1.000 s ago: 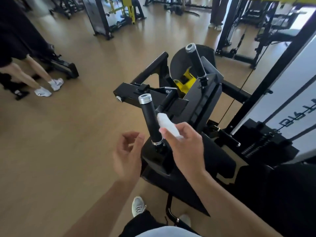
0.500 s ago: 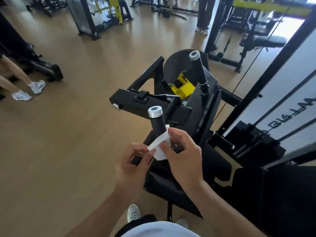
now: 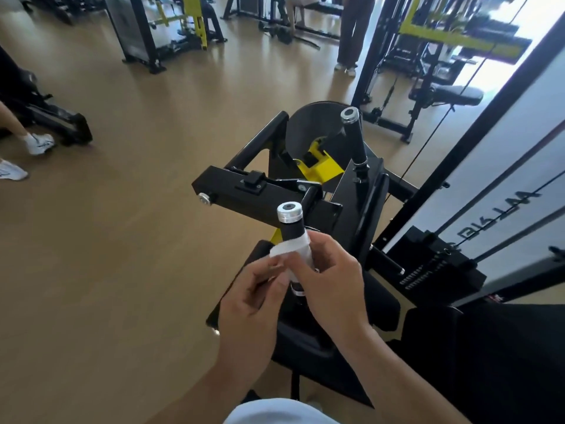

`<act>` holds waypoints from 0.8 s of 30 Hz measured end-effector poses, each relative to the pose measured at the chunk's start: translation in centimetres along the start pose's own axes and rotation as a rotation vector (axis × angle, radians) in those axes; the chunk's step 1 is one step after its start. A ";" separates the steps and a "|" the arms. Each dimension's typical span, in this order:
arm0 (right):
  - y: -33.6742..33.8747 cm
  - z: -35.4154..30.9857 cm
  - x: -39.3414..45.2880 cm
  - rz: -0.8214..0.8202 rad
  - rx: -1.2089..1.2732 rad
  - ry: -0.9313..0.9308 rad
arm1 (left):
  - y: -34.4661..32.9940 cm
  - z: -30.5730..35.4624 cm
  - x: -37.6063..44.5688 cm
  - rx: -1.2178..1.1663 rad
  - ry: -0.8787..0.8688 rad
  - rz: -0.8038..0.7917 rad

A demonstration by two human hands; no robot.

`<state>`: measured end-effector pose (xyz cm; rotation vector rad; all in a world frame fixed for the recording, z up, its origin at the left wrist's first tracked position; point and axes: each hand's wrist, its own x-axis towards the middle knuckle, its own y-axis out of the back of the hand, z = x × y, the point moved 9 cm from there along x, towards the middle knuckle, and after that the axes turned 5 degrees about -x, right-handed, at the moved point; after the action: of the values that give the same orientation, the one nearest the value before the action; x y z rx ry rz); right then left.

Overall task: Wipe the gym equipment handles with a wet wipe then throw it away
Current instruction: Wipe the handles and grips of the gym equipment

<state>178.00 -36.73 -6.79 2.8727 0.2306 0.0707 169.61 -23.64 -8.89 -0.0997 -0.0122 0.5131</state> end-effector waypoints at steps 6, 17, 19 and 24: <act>-0.3 -2.7 1.8 -0.033 -0.322 0.143 | -1.7 3.0 0.2 -0.052 -0.086 -0.093; 0.7 -1.8 1.1 -0.057 0.171 -0.016 | -2.5 2.4 2.6 -0.100 -0.001 -0.116; 0.6 -2.7 1.8 -0.084 0.103 0.027 | -2.4 3.3 3.3 -0.126 -0.032 -0.083; 1.1 -1.4 1.8 -0.073 0.087 0.022 | -1.8 1.9 3.5 -0.091 -0.005 -0.051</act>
<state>179.82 -37.10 -5.10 2.9474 0.3506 0.0808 173.43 -23.33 -6.86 -0.1867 -0.0428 0.4619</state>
